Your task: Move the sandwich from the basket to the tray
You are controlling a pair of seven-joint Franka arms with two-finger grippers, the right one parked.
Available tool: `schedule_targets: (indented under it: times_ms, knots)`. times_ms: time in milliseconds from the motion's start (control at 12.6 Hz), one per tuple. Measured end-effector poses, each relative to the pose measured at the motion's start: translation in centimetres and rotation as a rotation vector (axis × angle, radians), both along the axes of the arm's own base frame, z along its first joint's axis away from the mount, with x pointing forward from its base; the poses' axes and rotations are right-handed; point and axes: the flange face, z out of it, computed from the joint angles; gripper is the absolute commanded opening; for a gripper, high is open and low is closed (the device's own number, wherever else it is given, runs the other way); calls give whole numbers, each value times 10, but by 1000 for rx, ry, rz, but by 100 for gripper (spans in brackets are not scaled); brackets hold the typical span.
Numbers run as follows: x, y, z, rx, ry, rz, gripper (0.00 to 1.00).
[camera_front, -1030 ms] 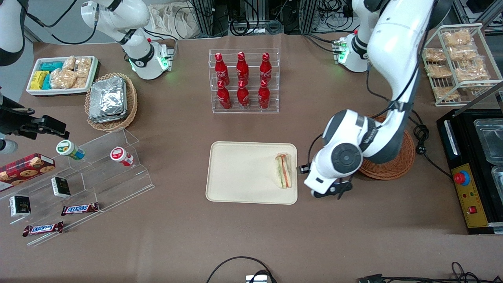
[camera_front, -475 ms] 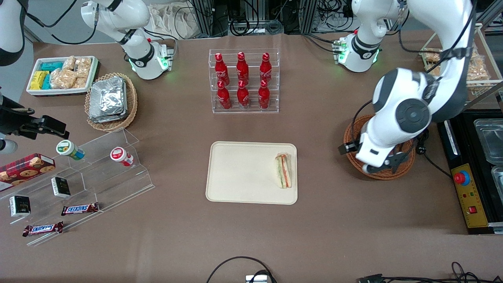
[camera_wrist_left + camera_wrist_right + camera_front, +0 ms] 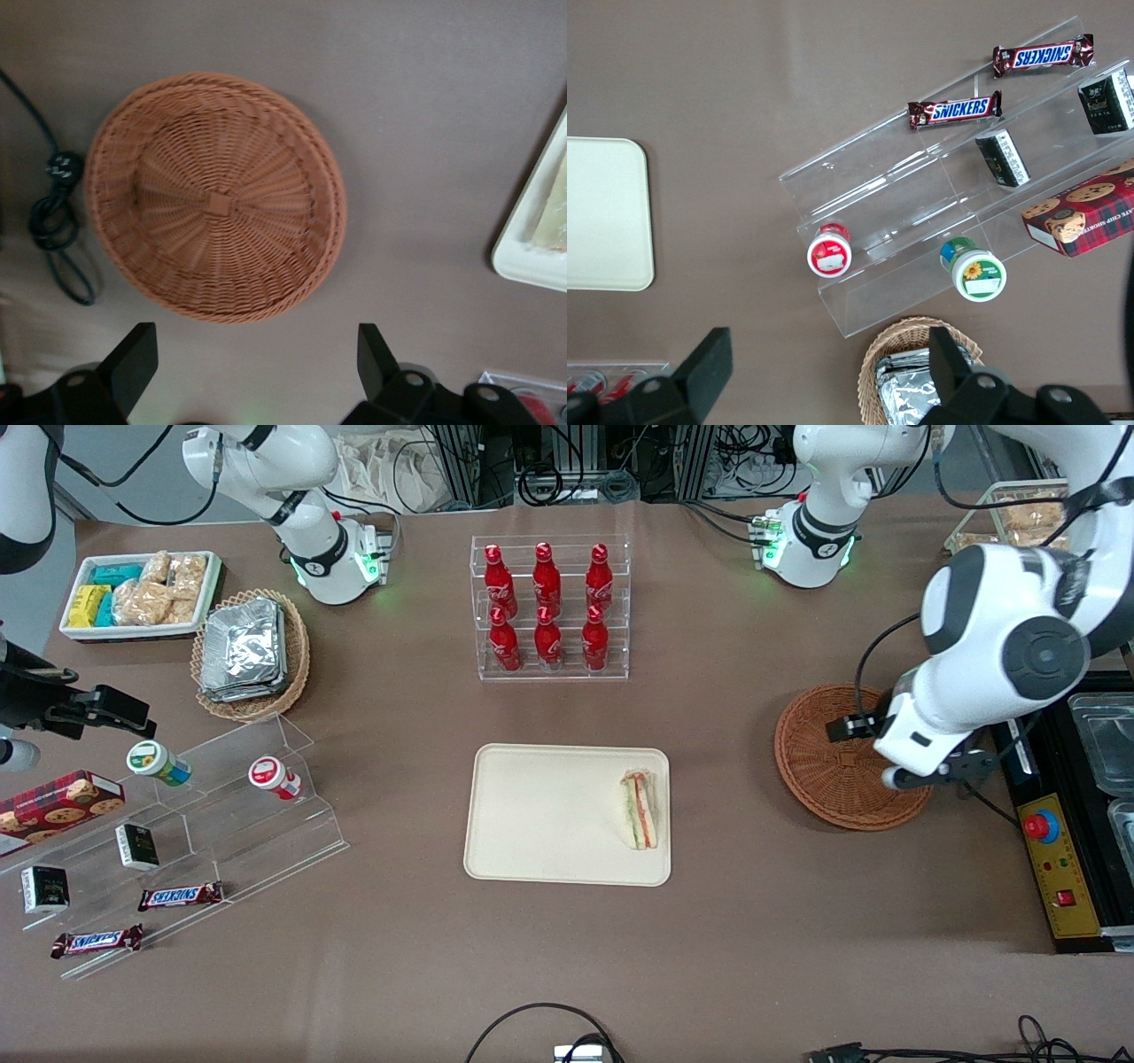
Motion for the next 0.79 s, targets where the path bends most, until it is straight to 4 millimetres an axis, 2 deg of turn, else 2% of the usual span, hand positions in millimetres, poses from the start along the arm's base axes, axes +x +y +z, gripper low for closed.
schedule_targets:
  times_ms: [158, 317, 792]
  knots:
    - [-7, 18, 21, 2, -8, 12, 100]
    - [-11, 26, 36, 3, -31, 25, 100]
    - [-3, 55, 73, -10, -52, 25, 100]
